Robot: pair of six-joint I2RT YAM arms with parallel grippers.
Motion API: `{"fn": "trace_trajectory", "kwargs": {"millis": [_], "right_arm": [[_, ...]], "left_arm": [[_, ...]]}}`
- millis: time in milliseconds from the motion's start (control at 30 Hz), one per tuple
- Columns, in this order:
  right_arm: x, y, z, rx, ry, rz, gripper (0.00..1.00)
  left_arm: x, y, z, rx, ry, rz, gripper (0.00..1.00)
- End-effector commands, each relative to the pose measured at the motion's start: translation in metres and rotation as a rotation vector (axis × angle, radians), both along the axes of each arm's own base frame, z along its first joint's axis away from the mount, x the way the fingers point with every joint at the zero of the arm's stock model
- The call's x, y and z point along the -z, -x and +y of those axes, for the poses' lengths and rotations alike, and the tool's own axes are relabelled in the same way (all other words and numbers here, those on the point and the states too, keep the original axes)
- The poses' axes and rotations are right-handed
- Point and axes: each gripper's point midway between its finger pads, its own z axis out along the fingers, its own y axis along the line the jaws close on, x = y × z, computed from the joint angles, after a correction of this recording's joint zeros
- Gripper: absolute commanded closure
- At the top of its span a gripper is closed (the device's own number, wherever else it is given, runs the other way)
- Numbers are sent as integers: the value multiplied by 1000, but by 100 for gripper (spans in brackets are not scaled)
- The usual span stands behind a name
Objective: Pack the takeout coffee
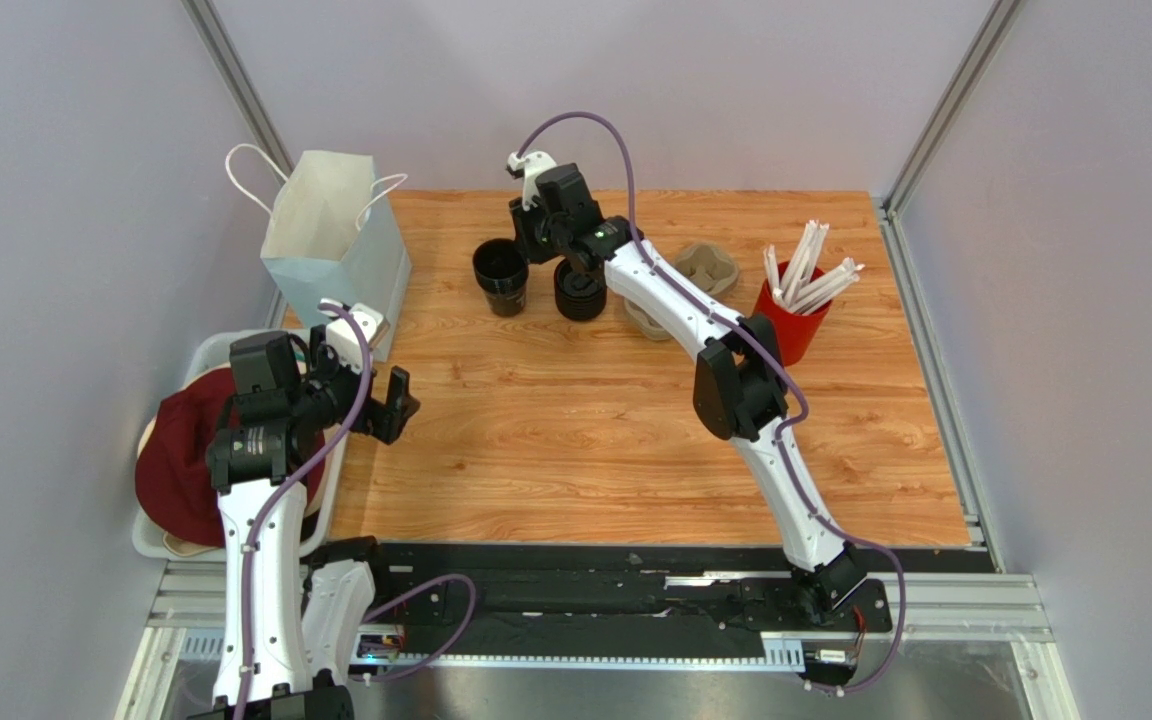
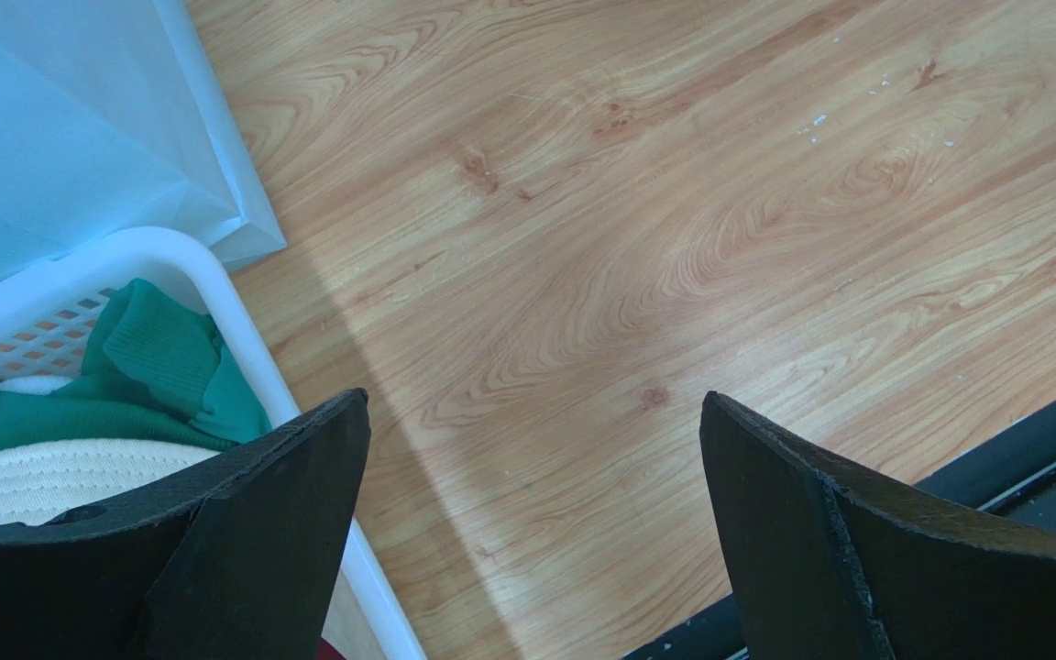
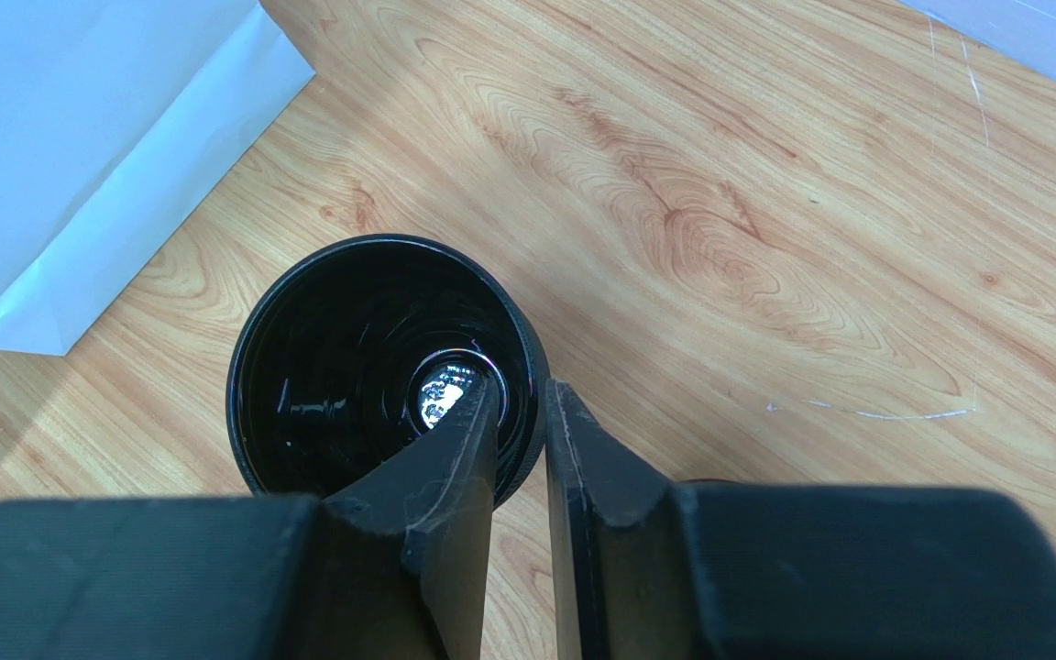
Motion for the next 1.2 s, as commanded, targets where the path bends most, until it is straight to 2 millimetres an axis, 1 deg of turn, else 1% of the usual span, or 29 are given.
{"fn": "trace_trajectory", "kwargs": {"millis": [0, 633, 767, 867, 1167], "right_arm": [[-20, -4, 2, -10, -22, -51, 77], [-13, -3, 2, -10, -17, -38, 75], [-10, -2, 2, -14, -15, -32, 77], [-12, -2, 4, -17, -18, -35, 79], [-9, -2, 3, -18, -15, -28, 80]], "left_arm": [[-4, -3, 1, 15, -11, -32, 2], [-3, -3, 1, 13, -10, -29, 2], [-3, -3, 1, 15, -10, -29, 2], [-3, -3, 1, 14, -11, -29, 2], [-3, -3, 0, 15, -8, -27, 2]]}}
